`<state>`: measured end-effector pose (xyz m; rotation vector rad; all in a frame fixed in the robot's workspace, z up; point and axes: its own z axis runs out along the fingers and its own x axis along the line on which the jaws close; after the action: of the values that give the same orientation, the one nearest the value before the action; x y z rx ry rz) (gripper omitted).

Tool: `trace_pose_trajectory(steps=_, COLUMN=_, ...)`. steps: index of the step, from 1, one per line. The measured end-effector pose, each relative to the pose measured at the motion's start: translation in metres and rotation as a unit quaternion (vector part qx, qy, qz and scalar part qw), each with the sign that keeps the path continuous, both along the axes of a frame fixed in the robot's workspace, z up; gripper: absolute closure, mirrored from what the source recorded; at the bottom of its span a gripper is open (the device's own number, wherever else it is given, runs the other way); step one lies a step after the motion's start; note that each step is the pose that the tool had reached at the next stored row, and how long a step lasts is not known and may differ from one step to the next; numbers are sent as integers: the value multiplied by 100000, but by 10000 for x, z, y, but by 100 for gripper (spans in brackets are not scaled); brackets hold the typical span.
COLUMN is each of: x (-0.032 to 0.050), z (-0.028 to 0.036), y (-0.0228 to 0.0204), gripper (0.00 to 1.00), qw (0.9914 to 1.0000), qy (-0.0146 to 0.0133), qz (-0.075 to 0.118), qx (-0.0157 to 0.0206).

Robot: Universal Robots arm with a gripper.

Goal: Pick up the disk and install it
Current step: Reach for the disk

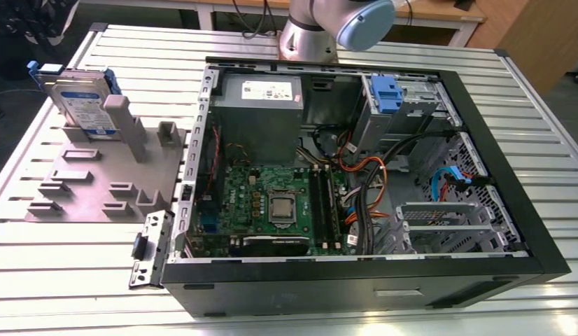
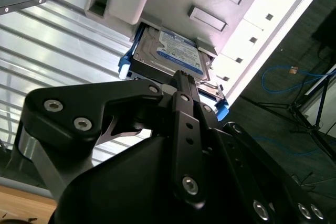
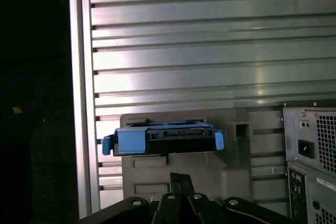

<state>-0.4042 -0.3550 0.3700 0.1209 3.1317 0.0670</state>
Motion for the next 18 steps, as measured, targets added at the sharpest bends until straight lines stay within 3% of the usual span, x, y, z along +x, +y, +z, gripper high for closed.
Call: trace_pose_trajectory(steps=18, x=-4, z=-11, y=0, gripper=89, qw=100000, qy=1, qz=1, qx=-1)
